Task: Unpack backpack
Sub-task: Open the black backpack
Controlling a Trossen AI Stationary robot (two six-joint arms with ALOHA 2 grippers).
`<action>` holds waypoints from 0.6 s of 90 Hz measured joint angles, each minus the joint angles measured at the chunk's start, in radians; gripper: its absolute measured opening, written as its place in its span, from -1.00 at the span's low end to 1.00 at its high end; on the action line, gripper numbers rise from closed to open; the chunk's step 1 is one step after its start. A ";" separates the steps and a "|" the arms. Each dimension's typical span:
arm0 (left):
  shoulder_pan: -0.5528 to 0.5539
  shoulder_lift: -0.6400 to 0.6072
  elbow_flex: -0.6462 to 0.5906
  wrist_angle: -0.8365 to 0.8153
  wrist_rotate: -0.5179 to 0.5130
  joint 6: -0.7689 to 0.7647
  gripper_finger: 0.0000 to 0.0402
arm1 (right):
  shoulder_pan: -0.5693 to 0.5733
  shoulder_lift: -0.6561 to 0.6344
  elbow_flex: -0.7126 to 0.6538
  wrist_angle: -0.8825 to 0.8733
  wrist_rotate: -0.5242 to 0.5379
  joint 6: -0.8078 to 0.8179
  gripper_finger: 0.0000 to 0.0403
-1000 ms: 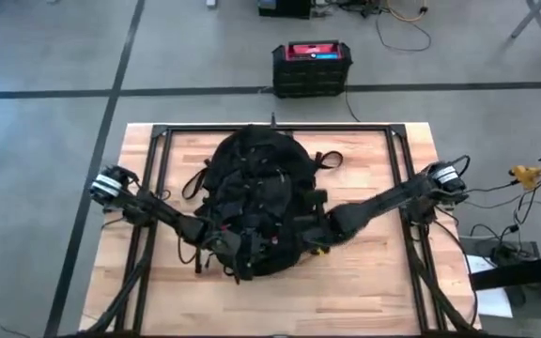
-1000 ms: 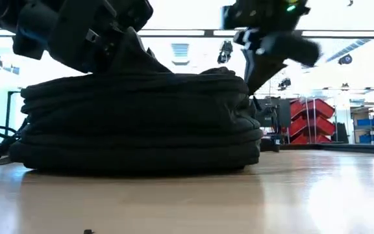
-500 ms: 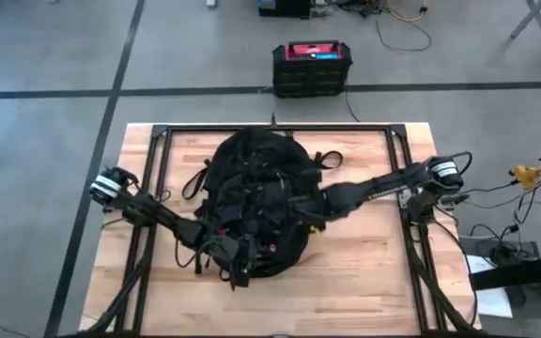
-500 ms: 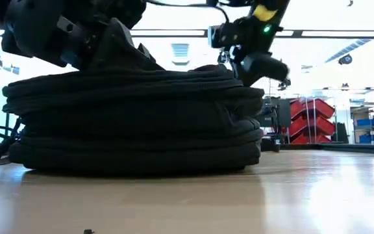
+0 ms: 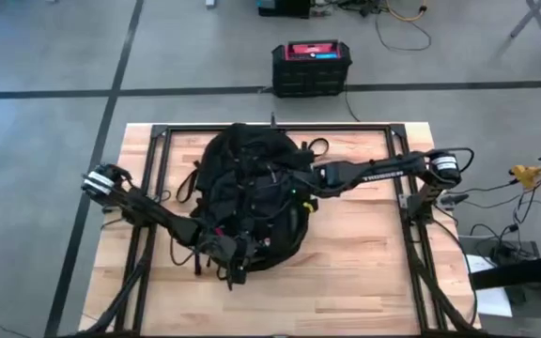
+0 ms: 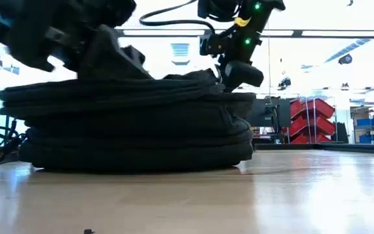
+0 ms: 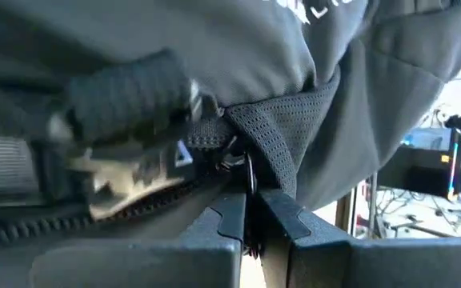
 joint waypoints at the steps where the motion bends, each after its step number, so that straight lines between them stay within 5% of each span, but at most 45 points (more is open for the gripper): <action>1: -0.002 -0.015 -0.001 -0.013 -0.002 0.005 -0.61 | 0.002 -0.001 0.000 0.000 0.002 0.000 -1.00; 13: -0.037 -0.183 0.017 -0.147 -0.028 0.028 -0.61 | 0.025 -0.024 0.000 -0.011 0.019 -0.004 -0.95; 25: -0.117 -0.251 0.047 -0.266 -0.152 0.026 -0.61 | 0.057 -0.056 0.000 -0.054 0.024 -0.019 -0.67; 41: -0.249 -0.179 0.071 -0.278 -0.192 -0.023 -0.59 | 0.122 -0.131 0.000 -0.150 0.020 0.060 -0.15; 54: -0.322 -0.053 0.173 -0.389 -0.348 -0.078 -0.46 | 0.197 -0.167 0.000 -0.174 -0.010 0.176 0.18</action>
